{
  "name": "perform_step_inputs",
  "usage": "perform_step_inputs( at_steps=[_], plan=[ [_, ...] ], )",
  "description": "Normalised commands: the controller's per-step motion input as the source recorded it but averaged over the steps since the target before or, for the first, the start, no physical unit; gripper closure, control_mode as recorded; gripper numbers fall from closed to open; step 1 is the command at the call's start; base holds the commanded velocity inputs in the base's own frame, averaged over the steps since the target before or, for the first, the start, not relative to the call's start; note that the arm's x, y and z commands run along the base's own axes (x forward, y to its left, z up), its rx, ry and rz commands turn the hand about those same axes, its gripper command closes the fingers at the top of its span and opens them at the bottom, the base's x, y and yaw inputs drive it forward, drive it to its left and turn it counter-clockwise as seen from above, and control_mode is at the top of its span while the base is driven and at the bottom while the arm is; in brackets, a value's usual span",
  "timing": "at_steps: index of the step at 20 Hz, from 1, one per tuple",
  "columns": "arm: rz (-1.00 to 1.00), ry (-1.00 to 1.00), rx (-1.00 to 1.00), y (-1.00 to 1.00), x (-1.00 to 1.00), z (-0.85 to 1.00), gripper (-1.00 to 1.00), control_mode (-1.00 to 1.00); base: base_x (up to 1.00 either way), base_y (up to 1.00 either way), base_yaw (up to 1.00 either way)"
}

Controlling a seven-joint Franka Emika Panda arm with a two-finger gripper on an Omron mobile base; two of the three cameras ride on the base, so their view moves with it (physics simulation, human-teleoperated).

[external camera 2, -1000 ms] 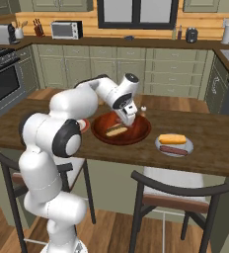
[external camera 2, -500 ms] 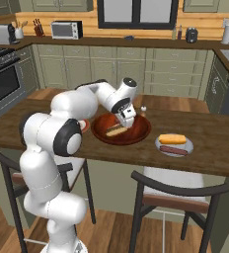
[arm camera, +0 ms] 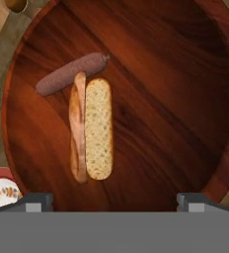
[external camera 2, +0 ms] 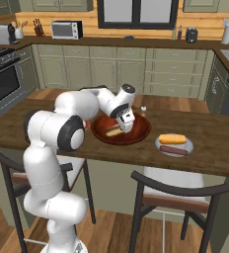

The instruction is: Place one bun and one sausage from the bowl on each plate.

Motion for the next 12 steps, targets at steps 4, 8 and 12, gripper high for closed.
perform_step_inputs(
  at_steps=[4, 8, 12],
  plan=[
    [0.0, 0.0, 0.0, 0.0, 0.25, -0.06, -1.0, -1.0, 0.0, 0.0, 0.0],
    [0.0, 0.0, 0.0, 0.0, 0.26, -0.06, -1.0, -1.0, 0.0, 0.0, 0.0],
    [0.0, 0.0, 0.0, 0.0, 0.13, -0.09, -1.0, -1.0, 0.0, 0.0, 0.0]
  ],
)
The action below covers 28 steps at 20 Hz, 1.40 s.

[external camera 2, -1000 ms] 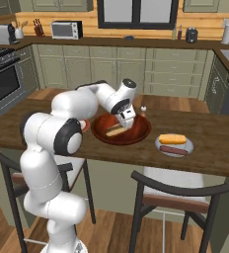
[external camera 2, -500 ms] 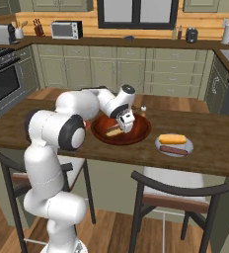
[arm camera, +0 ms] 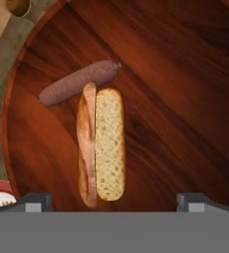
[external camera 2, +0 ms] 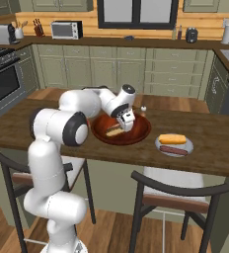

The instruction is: Place one bun and one sausage from the bowl on each plate.

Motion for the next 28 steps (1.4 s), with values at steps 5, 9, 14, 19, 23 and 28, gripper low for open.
perform_step_inputs(
  at_steps=[5, 9, 14, 19, 23, 28],
  plan=[
    [0.0, 0.0, 0.0, 0.0, 0.06, -0.25, -1.0, -1.0, 0.0, 0.0, 0.0],
    [0.0, 0.0, 0.0, 0.0, 0.11, -0.3, -1.0, -1.0, 0.0, 0.0, 0.0],
    [0.0, 0.0, 0.0, 0.0, 0.18, -0.11, -1.0, -1.0, 0.0, 0.0, 0.0],
    [0.0, 0.0, 0.0, 0.0, 0.23, -0.04, -1.0, -1.0, 0.0, 0.0, 0.0],
    [0.0, 0.0, 0.0, 0.0, 0.24, -0.07, -1.0, -1.0, 0.0, 0.0, 0.0],
    [0.0, 0.0, 0.0, 0.0, 0.24, -0.19, -1.0, -1.0, 0.0, 0.0, 0.0]
  ],
)
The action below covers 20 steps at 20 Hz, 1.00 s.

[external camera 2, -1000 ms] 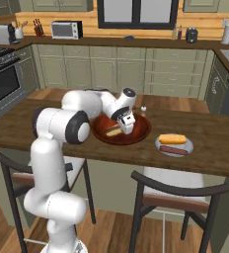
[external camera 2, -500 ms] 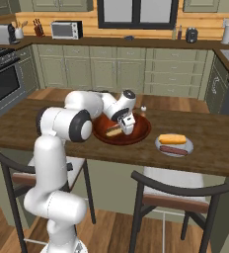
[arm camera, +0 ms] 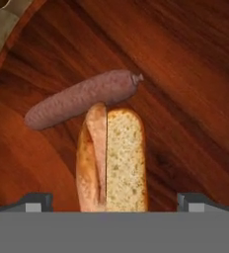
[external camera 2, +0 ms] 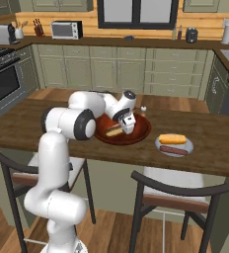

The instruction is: Place one bun and one sausage from the bowl on each plate.

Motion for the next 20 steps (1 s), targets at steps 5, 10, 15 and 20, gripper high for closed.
perform_step_inputs(
  at_steps=[5, 10, 15, 20],
  plan=[
    [0.0, 0.0, 0.0, 0.0, 0.22, -0.13, -1.0, -1.0, 0.0, 0.0, 0.0],
    [0.0, 0.0, 0.0, 0.0, 0.23, -0.11, -1.0, -1.0, 0.0, 0.0, 0.0],
    [0.0, 0.0, 0.0, 0.0, 0.21, -0.15, -1.0, -1.0, 0.0, 0.0, 0.0],
    [0.0, 0.0, -0.01, 0.0, 0.07, -0.03, 1.0, -1.0, 0.0, 0.0, 0.0]
  ],
)
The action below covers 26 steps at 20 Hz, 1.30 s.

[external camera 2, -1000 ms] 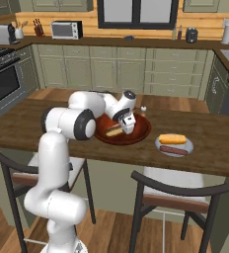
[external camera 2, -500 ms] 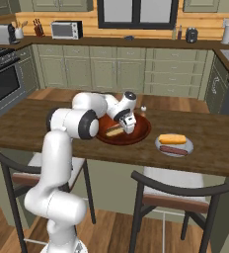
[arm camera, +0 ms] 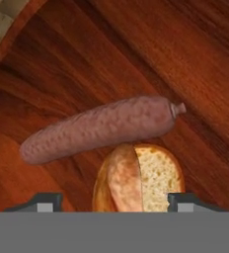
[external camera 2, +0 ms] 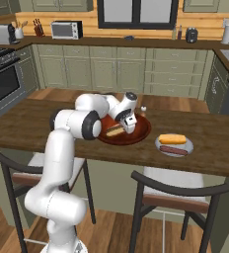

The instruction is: Place one bun and one sausage from the bowl on each plate.

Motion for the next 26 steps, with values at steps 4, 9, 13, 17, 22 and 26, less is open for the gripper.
perform_step_inputs(
  at_steps=[4, 9, 13, 17, 22, 26],
  plan=[
    [0.0, -0.01, 0.0, 0.0, 0.0, 0.0, 1.0, -1.0, 0.0, 0.0, 0.0],
    [0.0, 0.0, 0.0, 0.0, 0.0, 0.0, 1.0, -1.0, 0.0, 0.0, 0.0],
    [0.0, 0.0, 0.0, 0.0, -0.14, 0.04, 1.0, -1.0, 0.0, 0.0, 0.0],
    [0.0, -0.1, -0.04, 0.03, -0.44, 0.41, 1.0, -1.0, 0.0, 0.0, 0.0],
    [0.01, -0.09, -0.05, 0.19, -0.39, 0.51, 1.0, -1.0, 0.0, 0.0, 0.0],
    [0.14, -0.01, -0.08, 0.49, -0.23, 0.53, 1.0, -1.0, 0.0, 0.0, 0.0]
  ],
)
